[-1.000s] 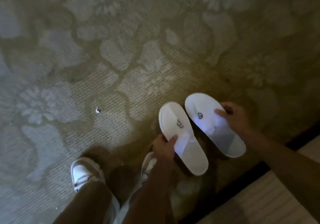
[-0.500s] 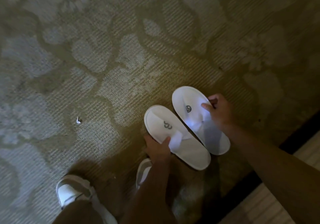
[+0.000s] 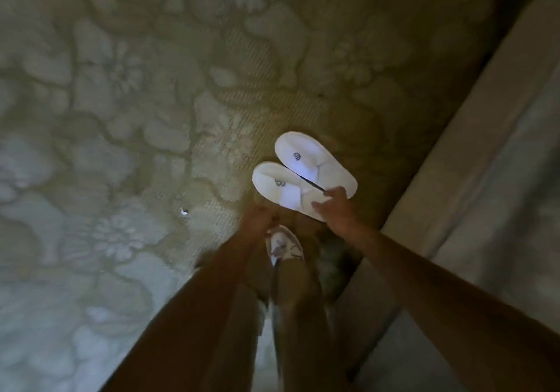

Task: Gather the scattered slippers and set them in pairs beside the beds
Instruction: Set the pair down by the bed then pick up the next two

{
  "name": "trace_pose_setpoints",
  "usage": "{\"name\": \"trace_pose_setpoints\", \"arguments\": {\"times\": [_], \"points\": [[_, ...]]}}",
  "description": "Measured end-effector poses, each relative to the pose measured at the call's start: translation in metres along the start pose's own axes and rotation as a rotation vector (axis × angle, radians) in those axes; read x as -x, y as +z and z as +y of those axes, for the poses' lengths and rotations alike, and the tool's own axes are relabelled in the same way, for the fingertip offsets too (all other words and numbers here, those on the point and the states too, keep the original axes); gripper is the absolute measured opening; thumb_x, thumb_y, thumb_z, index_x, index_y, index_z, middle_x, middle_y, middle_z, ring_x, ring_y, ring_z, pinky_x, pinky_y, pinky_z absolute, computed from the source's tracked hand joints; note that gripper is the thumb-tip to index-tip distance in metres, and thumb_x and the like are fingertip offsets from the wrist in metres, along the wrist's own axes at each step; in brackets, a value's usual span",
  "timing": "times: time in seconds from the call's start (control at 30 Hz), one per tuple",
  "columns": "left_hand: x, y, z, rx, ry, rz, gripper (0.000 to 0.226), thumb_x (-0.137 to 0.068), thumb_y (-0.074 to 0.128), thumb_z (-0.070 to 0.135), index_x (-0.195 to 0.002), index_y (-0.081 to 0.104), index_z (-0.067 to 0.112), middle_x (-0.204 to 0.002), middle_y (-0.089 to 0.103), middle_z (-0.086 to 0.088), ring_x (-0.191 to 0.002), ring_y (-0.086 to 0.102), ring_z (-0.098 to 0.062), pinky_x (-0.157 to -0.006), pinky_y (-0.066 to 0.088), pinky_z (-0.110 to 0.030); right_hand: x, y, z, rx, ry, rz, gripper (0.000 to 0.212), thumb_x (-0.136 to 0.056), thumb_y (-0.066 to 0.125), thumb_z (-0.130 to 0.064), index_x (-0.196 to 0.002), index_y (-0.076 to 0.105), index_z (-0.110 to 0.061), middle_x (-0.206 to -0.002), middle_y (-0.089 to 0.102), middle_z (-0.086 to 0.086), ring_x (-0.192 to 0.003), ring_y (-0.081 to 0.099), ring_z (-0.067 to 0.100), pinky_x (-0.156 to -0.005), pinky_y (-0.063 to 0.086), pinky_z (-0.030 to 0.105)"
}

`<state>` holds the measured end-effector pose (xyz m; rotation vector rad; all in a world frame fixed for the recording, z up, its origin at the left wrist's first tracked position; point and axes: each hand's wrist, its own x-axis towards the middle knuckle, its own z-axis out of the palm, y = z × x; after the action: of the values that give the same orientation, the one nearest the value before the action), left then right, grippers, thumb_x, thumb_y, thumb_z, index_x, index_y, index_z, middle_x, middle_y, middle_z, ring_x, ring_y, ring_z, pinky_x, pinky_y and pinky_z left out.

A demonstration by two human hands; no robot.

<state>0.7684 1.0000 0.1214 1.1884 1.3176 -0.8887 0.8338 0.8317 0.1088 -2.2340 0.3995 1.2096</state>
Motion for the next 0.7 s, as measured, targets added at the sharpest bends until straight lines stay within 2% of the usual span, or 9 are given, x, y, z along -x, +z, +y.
{"name": "trace_pose_setpoints", "arguments": {"times": [0.03, 0.1, 0.23, 0.3, 0.37, 0.47, 0.53, 0.6, 0.7], "points": [[0.047, -0.015, 0.016, -0.043, 0.017, -0.073, 0.017, -0.095, 0.055, 0.007, -0.079, 0.061, 0.005, -0.085, 0.064, -0.016, -0.077, 0.062, -0.030, -0.062, 0.055, -0.028, 0.046, -0.011, -0.006, 0.010, -0.005, -0.042, 0.048, -0.085, 0.066, -0.032, -0.122, 0.051, -0.006, -0.116, 0.059, 0.011, -0.109, 0.059, 0.026, -0.096, 0.048, 0.037], [0.134, -0.046, 0.043, -0.167, 0.130, -0.118, 0.016, -0.097, 0.053, 0.009, -0.085, 0.062, 0.005, -0.084, 0.064, -0.010, -0.071, 0.060, -0.022, -0.050, 0.052, -0.017, 0.134, -0.036, -0.022, 0.061, -0.054, -0.107, 0.042, -0.085, 0.062, -0.037, -0.115, 0.057, -0.008, -0.113, 0.065, 0.011, -0.107, 0.063, 0.028, -0.091, 0.049, 0.035], [0.282, -0.100, 0.085, -0.378, 0.202, -0.123, 0.029, -0.095, 0.057, 0.026, -0.114, 0.061, 0.004, -0.108, 0.072, -0.014, -0.092, 0.068, -0.029, -0.068, 0.053, -0.030, 0.296, -0.087, -0.064, 0.032, -0.007, -0.144, 0.034, -0.091, 0.053, -0.039, -0.115, 0.055, -0.015, -0.110, 0.064, 0.006, -0.105, 0.062, 0.026, -0.084, 0.044, 0.032], [0.336, -0.127, 0.104, -0.469, 0.331, -0.104, 0.030, -0.096, 0.056, 0.024, -0.116, 0.060, 0.003, -0.108, 0.073, -0.014, -0.090, 0.067, -0.027, -0.071, 0.050, -0.030, 0.354, -0.100, -0.093, -0.058, 0.009, -0.084, 0.032, -0.091, 0.051, -0.036, -0.117, 0.054, -0.017, -0.107, 0.064, 0.006, -0.102, 0.062, 0.026, -0.082, 0.044, 0.032], [0.378, -0.144, 0.111, -0.563, 0.445, -0.100, 0.026, -0.099, 0.052, 0.022, -0.116, 0.057, 0.003, -0.102, 0.071, -0.013, -0.081, 0.065, -0.023, -0.068, 0.048, -0.028, 0.405, -0.104, -0.108, -0.187, -0.019, 0.025, 0.021, -0.093, 0.052, -0.029, -0.109, 0.057, -0.017, -0.094, 0.063, 0.003, -0.087, 0.061, 0.021, -0.072, 0.045, 0.020], [0.405, -0.176, 0.102, -0.675, 0.572, -0.081, 0.018, -0.099, 0.052, 0.020, -0.108, 0.055, 0.005, -0.089, 0.067, -0.008, -0.069, 0.060, -0.016, -0.061, 0.043, -0.025, 0.465, -0.082, -0.113, -0.396, -0.029, 0.180, 0.018, -0.093, 0.056, -0.025, -0.103, 0.059, -0.011, -0.083, 0.063, -0.001, -0.069, 0.060, 0.011, -0.056, 0.041, 0.007], [0.403, -0.196, 0.087, -0.774, 0.575, -0.080, 0.013, -0.098, 0.054, 0.020, -0.100, 0.055, 0.008, -0.089, 0.068, -0.011, -0.066, 0.059, -0.017, -0.058, 0.042, -0.025, 0.492, -0.047, -0.106, -0.563, 0.064, 0.270, 0.023, -0.090, 0.058, -0.028, -0.105, 0.059, -0.010, -0.084, 0.066, -0.001, -0.072, 0.064, 0.014, -0.067, 0.051, 0.021], [0.395, -0.220, 0.063, -0.903, 0.492, -0.126, 0.012, -0.098, 0.053, 0.021, -0.091, 0.053, 0.011, -0.090, 0.066, -0.013, -0.063, 0.058, -0.017, -0.056, 0.040, -0.025, 0.517, -0.003, -0.097, -0.682, 0.210, 0.333, 0.023, -0.090, 0.056, -0.027, -0.108, 0.059, -0.013, -0.095, 0.066, 0.005, -0.088, 0.066, 0.025, -0.079, 0.052, 0.038], [0.389, -0.266, 0.026, -1.257, 0.326, -0.231, 0.017, -0.099, 0.051, 0.027, -0.089, 0.055, 0.013, -0.086, 0.065, -0.010, -0.063, 0.058, -0.016, -0.057, 0.041, -0.025, 0.576, 0.081, -0.091, -0.826, 0.385, 0.446, 0.024, -0.091, 0.057, -0.021, -0.107, 0.058, -0.004, -0.102, 0.063, 0.013, -0.089, 0.058, 0.024, -0.072, 0.045, 0.028]]}}
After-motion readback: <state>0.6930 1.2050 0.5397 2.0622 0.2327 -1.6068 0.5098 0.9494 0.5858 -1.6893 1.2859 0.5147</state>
